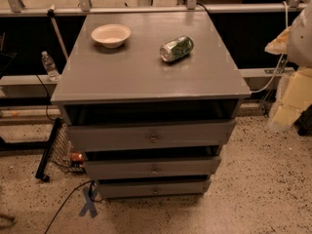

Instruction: Open middle drawer

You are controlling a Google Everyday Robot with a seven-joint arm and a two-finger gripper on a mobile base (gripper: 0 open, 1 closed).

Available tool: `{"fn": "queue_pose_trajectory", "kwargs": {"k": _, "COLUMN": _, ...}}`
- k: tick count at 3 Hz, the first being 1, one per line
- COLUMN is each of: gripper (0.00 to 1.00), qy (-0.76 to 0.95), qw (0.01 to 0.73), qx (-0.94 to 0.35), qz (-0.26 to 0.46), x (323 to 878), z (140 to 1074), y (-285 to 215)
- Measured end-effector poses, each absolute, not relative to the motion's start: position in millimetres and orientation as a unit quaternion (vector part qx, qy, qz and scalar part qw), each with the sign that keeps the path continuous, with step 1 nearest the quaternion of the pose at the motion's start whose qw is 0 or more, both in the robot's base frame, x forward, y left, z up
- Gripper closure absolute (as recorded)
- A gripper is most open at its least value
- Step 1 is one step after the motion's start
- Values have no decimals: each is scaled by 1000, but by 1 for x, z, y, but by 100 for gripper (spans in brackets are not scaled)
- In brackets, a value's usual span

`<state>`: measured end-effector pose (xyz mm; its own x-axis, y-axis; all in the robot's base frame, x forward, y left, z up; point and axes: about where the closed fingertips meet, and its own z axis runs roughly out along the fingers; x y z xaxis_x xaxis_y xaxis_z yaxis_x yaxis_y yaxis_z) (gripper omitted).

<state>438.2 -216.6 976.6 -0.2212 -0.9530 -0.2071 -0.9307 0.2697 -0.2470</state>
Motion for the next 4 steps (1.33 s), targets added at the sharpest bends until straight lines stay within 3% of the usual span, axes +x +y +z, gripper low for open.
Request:
{"fn": "queue_pose_trajectory", "kwargs": {"k": 2, "gripper": 0, "qy": 774, "qw": 170, "qx": -610, "qz": -17, "x": 435, "z": 960, "y": -219}}
{"fn": "queue_pose_trajectory", "kwargs": {"k": 4, "gripper": 0, "qy": 760, "qw": 189, "qx": -619, "qz": 48, "x": 423, "z": 887, "y": -227}}
